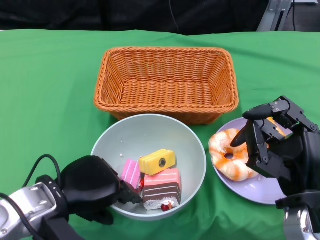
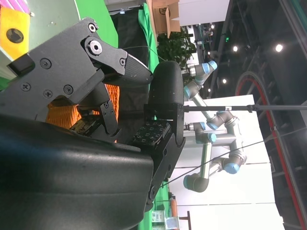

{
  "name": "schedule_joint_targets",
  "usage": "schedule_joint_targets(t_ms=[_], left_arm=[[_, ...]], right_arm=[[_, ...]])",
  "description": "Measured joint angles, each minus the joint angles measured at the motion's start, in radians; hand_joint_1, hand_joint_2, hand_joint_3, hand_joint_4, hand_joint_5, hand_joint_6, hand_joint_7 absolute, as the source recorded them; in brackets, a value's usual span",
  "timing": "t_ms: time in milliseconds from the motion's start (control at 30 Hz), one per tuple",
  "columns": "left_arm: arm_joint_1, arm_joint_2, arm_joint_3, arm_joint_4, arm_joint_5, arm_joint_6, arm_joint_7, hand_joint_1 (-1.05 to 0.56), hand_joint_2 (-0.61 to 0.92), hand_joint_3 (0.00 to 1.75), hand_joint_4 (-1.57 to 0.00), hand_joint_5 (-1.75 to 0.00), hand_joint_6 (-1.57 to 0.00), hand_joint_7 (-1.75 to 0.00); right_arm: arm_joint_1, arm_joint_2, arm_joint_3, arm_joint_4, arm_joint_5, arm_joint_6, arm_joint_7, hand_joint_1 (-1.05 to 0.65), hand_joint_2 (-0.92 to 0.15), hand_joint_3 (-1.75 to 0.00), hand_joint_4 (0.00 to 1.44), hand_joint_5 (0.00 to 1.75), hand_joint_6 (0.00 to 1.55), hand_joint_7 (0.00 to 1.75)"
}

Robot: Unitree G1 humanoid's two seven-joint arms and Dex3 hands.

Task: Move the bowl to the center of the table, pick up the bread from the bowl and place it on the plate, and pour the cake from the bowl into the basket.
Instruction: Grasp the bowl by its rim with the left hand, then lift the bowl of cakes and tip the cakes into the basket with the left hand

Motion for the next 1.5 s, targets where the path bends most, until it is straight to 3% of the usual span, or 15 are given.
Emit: schedule_joint_targets(t_ms=[167, 233, 300, 333, 400, 467, 600, 667, 767, 1000, 1200, 1267, 1333, 1433, 1500], left_arm=[[-0.008, -0.013, -0.018, 0.06, 0.004, -0.018, 0.116, -0.3, 0.9, 0.02, -1.13, -0.12, -1.1, -0.09], [-0.017, -0.019, -0.025, 0.091, 0.018, -0.031, 0.174, -0.28, 0.87, 0.01, -0.99, -0.81, -1.24, -0.06], [-0.029, -0.025, -0.042, 0.129, 0.031, -0.042, 0.247, -0.25, 0.87, 0.0, -0.82, -1.37, -1.31, -0.06], [-0.039, -0.03, -0.05, 0.152, 0.039, -0.051, 0.284, -0.23, 0.88, 0.0, -0.77, -1.53, -1.26, -0.21], [-0.059, -0.048, -0.06, 0.207, 0.042, -0.07, 0.351, -0.2, 0.91, 0.06, -0.71, -1.7, -0.83, -1.15], [-0.079, -0.056, -0.065, 0.252, 0.041, -0.092, 0.389, -0.2, 0.92, 0.08, -0.7, -1.73, -0.73, -1.37], [-0.099, -0.062, -0.068, 0.32, 0.034, -0.145, 0.462, -0.19, 0.92, 0.16, -0.72, -1.71, -0.73, -1.39], [-0.11, -0.064, -0.068, 0.349, 0.022, -0.177, 0.486, -0.18, 0.92, 0.22, -0.74, -1.64, -0.73, -1.36], [-0.127, -0.064, -0.06, 0.384, 0.015, -0.222, 0.527, -0.16, 0.9, 0.21, -0.82, -1.47, -0.81, -1.16], [-0.132, -0.054, -0.043, 0.389, -0.006, -0.28, 0.56, -0.18, 0.89, 0.12, -0.85, -1.42, -0.93, -0.92], [-0.098, -0.016, -0.016, 0.315, -0.029, -0.331, 0.552, -0.16, 0.92, 0.15, -0.86, -1.45, -0.93, -1.01], [-0.071, 0.0, -0.01, 0.287, -0.048, -0.341, 0.537, -0.15, 0.9, 0.18, -0.94, -1.29, -0.99, -0.91], [-0.041, 0.021, -0.001, 0.253, -0.057, -0.353, 0.519, -0.14, 0.88, 0.21, -0.95, -1.29, -1.01, -0.88], [0.004, 0.049, 0.024, 0.204, -0.071, -0.381, 0.502, -0.13, 0.65, 0.69, -0.9, -1.42, -0.97, -0.97], [0.027, 0.06, 0.039, 0.179, -0.093, -0.399, 0.493, -0.13, 0.61, 0.77, -0.9, -1.44, -0.97, -0.99]], right_arm=[[0.0, -0.002, 0.0, 0.005, -0.001, -0.009, 0.003, -0.16, -0.51, -1.06, 0.81, 1.52, 0.81, 1.14], [0.0, -0.002, 0.0, 0.005, 0.0, -0.01, 0.003, -0.16, -0.51, -1.06, 0.81, 1.52, 0.81, 1.13], [0.0, -0.002, 0.0, 0.005, 0.003, -0.011, 0.004, -0.16, -0.52, -1.05, 0.81, 1.51, 0.82, 1.13], [0.0, -0.002, 0.0, 0.005, 0.002, -0.011, 0.005, -0.16, -0.52, -1.05, 0.82, 1.51, 0.82, 1.13], [0.0, -0.002, 0.001, 0.005, 0.002, -0.011, 0.006, -0.16, -0.52, -1.06, 0.81, 1.51, 0.81, 1.13], [0.0, -0.003, 0.001, 0.004, 0.001, -0.01, 0.006, -0.16, -0.51, -1.06, 0.81, 1.52, 0.81, 1.14], [0.001, -0.005, 0.002, 0.001, 0.0, -0.008, 0.006, -0.17, -0.51, -1.07, 0.8, 1.53, 0.81, 1.14], [0.002, -0.005, 0.002, 0.0, 0.0, -0.008, 0.006, -0.13, -0.51, -1.09, 0.81, 1.52, 0.81, 1.13], [0.001, -0.005, 0.002, 0.0, 0.0, -0.008, 0.006, -0.13, -0.5, -1.1, 0.81, 1.52, 0.81, 1.13], [0.001, -0.005, 0.001, 0.001, -0.007, -0.008, -0.008, -0.15, -0.46, -1.13, 0.81, 1.55, 0.81, 1.18], [-0.003, -0.007, -0.005, 0.016, 0.005, -0.008, 0.001, -0.16, -0.47, -1.12, 0.82, 1.53, 0.81, 1.17], [-0.005, -0.006, -0.007, 0.017, 0.005, -0.008, 0.0, -0.16, -0.47, -1.1, 0.83, 1.53, 0.82, 1.16], [-0.007, -0.003, -0.008, 0.022, 0.005, -0.008, -0.001, -0.16, -0.48, -1.08, 0.83, 1.52, 0.83, 1.15], [-0.009, -0.002, -0.011, 0.033, 0.003, -0.007, -0.007, -0.16, -0.5, -1.06, 0.83, 1.52, 0.83, 1.13], [-0.009, -0.003, -0.011, 0.033, 0.001, -0.006, -0.013, -0.16, -0.5, -1.06, 0.83, 1.52, 0.83, 1.13]])
